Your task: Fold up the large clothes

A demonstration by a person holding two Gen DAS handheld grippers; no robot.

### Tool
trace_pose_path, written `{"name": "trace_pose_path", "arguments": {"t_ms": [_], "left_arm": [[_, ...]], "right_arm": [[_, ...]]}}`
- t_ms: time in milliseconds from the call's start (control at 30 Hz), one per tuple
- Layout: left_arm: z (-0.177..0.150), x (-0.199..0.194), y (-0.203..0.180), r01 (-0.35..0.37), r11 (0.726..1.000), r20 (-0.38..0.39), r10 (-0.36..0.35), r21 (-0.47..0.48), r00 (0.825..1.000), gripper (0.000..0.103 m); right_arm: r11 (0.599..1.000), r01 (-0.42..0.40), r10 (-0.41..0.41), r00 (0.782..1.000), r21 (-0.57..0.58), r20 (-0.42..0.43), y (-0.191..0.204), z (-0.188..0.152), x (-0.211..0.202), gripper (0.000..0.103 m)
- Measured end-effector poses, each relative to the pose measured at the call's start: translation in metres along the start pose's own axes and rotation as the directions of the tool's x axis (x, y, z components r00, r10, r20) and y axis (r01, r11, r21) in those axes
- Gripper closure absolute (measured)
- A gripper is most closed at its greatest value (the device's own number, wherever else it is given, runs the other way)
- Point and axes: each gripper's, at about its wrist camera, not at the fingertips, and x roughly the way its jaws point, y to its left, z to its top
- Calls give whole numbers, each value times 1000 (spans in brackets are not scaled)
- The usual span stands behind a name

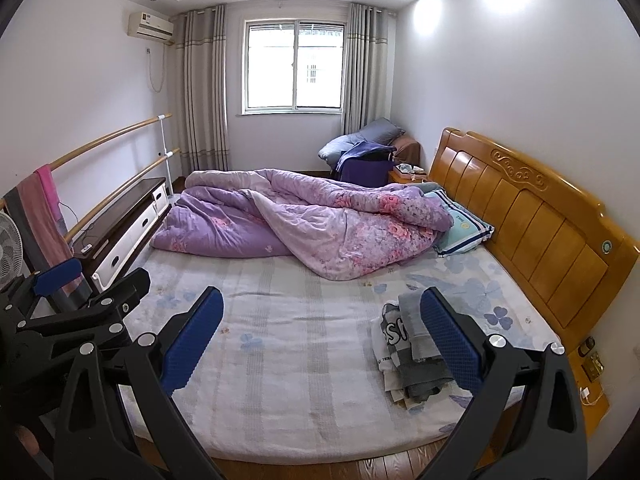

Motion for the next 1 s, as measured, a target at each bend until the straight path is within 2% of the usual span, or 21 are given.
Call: {"name": "trace_pose_path", "arguments": {"t_ms": [100,1000], "left_arm": [[0,-4,-6,-27,999,34,27,20,999,10],[2,13,-13,0,1000,9,-1,28,1000,10]], "right_arm": [[1000,14,-14,1000,-6,10,0,0,-4,8],[999,44,-44,999,-2,-2,0,2,1,8]]}}
